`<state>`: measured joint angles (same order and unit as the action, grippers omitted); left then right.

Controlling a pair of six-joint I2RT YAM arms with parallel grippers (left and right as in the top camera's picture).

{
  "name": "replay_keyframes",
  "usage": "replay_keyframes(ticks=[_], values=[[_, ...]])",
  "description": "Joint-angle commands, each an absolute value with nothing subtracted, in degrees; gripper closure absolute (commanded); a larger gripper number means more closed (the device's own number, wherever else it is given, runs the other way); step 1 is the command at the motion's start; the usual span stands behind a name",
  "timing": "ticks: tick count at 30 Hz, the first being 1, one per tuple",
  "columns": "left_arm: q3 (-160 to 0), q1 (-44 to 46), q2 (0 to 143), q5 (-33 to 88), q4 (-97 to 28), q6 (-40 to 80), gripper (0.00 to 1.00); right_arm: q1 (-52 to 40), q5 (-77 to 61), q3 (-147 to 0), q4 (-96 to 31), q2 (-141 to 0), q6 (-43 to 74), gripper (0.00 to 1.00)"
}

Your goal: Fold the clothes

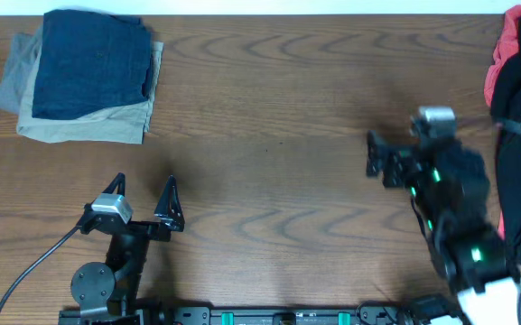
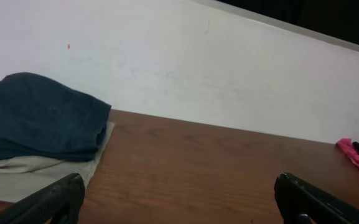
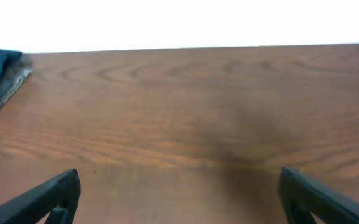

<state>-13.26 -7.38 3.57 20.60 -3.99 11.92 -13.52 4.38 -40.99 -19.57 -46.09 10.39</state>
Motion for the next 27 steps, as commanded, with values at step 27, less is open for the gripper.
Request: replay_keyframes(ticks=[27], values=[[-13.8,-7.2,3.2,19.9,-3.6,11.4,0.02,-0.5,-3.2,-2.4,-4.6,-0.3,9.3,0.01]])
